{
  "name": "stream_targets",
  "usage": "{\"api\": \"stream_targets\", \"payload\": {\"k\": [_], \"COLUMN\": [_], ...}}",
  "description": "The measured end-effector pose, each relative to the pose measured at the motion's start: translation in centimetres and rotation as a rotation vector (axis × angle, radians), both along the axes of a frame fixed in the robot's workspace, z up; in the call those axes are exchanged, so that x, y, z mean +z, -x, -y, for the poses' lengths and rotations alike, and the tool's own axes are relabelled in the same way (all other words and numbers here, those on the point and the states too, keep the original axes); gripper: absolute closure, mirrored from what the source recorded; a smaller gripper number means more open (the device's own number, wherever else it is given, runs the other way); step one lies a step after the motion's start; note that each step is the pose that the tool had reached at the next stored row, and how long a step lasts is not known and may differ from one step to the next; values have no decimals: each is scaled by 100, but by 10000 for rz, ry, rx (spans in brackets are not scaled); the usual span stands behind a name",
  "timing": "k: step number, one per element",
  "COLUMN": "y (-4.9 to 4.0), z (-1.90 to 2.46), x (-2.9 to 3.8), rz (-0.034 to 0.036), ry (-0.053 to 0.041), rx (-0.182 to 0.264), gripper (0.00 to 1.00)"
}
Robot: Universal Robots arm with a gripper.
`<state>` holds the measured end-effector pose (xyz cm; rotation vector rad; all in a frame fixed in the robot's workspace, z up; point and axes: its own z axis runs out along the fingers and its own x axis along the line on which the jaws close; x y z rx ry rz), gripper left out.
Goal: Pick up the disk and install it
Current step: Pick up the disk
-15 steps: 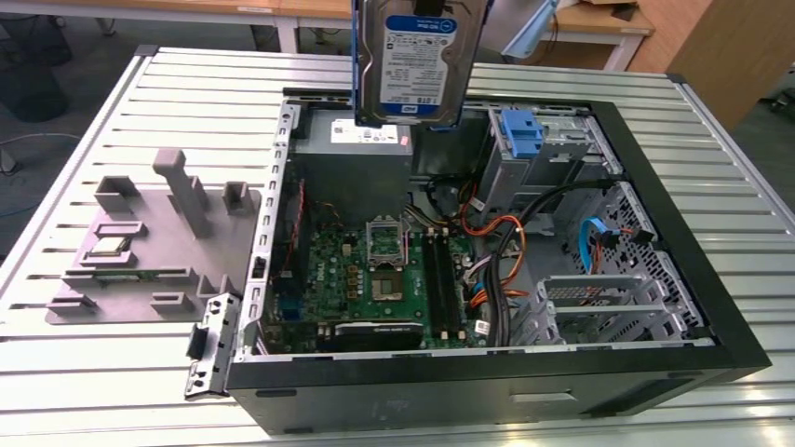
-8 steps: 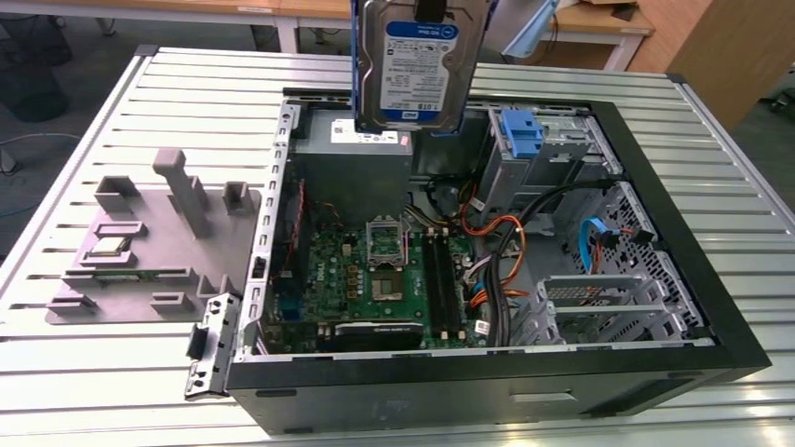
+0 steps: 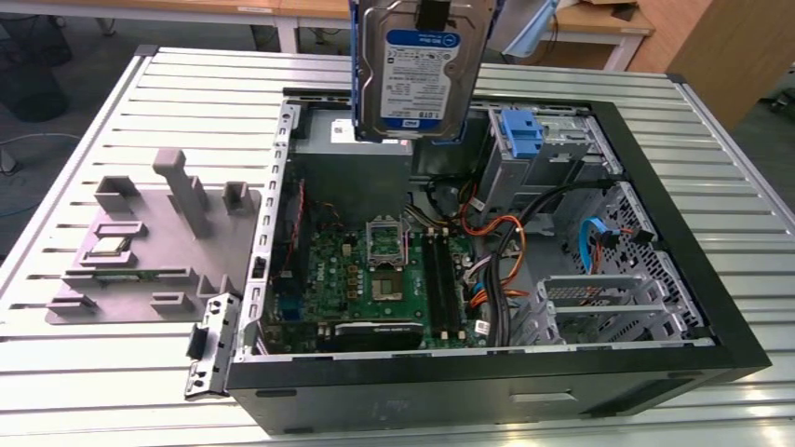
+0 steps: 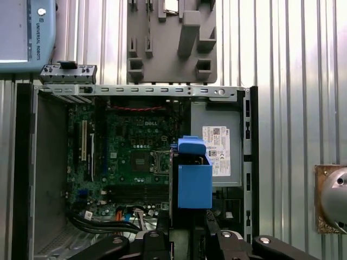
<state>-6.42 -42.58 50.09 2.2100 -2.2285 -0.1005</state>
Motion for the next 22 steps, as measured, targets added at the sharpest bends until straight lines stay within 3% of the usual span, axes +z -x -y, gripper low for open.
{"api": "stream_targets", "payload": {"k": [12, 22], "y": [0, 0], "z": [190, 397], "x": [-19, -36], "rz": [0, 1], "ry": [1, 0], "rx": [0, 0], "gripper": [65, 65]}}
